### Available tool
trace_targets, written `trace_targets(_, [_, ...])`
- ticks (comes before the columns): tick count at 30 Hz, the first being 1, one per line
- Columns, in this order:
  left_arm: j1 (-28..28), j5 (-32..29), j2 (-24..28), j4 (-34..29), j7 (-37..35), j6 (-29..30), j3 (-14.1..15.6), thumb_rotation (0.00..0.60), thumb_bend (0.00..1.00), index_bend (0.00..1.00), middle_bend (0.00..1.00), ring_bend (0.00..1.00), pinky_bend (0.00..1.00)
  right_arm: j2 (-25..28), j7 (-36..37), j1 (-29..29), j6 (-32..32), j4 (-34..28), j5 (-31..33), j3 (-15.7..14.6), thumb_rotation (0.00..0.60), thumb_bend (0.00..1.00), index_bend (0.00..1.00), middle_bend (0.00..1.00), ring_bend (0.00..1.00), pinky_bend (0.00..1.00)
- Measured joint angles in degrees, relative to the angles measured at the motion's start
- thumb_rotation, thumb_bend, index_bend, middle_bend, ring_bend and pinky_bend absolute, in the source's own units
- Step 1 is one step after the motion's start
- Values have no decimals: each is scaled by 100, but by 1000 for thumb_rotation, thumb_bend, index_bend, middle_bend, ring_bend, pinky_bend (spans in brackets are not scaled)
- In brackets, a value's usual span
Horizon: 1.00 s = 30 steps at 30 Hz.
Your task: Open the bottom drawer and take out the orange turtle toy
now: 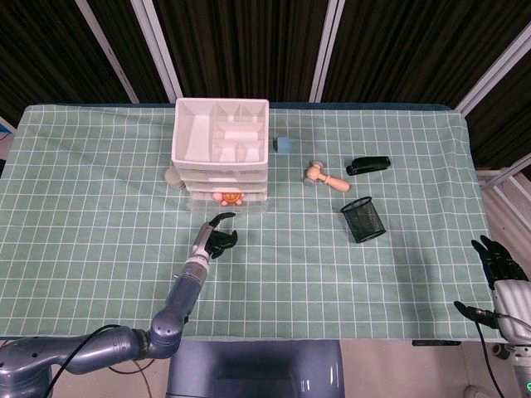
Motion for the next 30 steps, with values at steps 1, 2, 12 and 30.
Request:
trace_targets(1, [0, 43, 28, -68, 8, 8, -1, 600, 527, 193, 1000, 1000, 1000, 0, -3, 0, 0, -1, -2, -1, 600, 11, 0, 0, 0, 209])
trace_targets(2, [-1, 90, 53, -125, 18, 17, 0, 600, 527, 193, 1000, 1000, 1000, 0, -9, 0, 0, -1, -4, -1, 600, 12, 0, 0, 0, 209])
trace_targets(12, [-78, 1059, 310, -618, 563, 546, 276, 600, 525, 208, 1000, 1000, 1000, 4, 9, 8, -26, -8, 6, -2, 600, 12, 0, 0, 0, 209])
trace_targets(30, [-1254, 190, 358, 270, 3851, 1283, 879, 600, 525, 241, 1000, 1000, 1000, 12, 21, 4, -31, -16, 35, 7, 600, 12, 0, 0, 0, 209])
